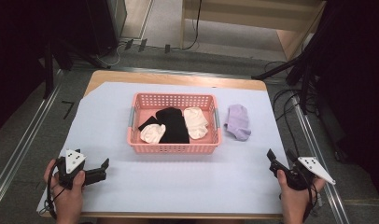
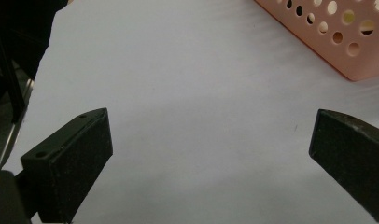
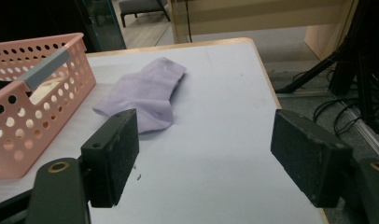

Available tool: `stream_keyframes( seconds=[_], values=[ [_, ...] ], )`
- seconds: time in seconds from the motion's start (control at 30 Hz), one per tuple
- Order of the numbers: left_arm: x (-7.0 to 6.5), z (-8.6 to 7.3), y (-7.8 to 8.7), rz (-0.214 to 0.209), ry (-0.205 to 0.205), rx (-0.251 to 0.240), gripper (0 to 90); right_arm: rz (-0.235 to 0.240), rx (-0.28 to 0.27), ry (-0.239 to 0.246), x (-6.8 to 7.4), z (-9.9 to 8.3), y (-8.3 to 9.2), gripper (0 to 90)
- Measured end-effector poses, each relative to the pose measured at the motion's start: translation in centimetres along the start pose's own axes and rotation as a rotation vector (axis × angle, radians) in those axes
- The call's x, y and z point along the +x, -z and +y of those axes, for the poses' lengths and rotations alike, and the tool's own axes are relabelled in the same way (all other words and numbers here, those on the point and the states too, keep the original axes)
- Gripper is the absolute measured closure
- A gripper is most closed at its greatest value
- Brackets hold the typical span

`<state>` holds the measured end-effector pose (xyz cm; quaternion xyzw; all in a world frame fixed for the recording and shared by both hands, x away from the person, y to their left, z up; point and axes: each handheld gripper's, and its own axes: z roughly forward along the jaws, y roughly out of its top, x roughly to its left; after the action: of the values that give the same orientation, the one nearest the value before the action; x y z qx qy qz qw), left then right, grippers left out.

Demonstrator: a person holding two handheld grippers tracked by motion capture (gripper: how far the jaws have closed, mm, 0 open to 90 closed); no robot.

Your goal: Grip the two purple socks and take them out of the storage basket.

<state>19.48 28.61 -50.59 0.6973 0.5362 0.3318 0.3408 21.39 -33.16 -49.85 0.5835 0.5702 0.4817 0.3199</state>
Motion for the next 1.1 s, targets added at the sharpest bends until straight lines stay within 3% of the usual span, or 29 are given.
stream_keyframes(
  seconds=[0.57, 0.7, 0.83, 1.1],
  values=[
    [0.0, 0.0, 0.0, -0.006, 0.008, -0.002, 0.3, -0.069, 0.037, 0.008, -3.0, -2.6, 2.3, 23.4],
    [0.1, 0.0, 0.0, -0.008, 0.01, 0.001, 0.3, -0.079, 0.051, -0.05, -3.3, -3.4, 2.5, 22.1],
    [0.1, 0.0, 0.0, -0.008, 0.013, 0.001, 0.3, -0.074, 0.038, -0.063, -3.4, -3.5, 2.7, 21.0],
    [0.1, 0.0, -0.1, -0.004, 0.009, 0.005, 0.3, -0.105, 0.075, -0.015, -3.0, -3.5, 2.2, 21.1]
  ],
)
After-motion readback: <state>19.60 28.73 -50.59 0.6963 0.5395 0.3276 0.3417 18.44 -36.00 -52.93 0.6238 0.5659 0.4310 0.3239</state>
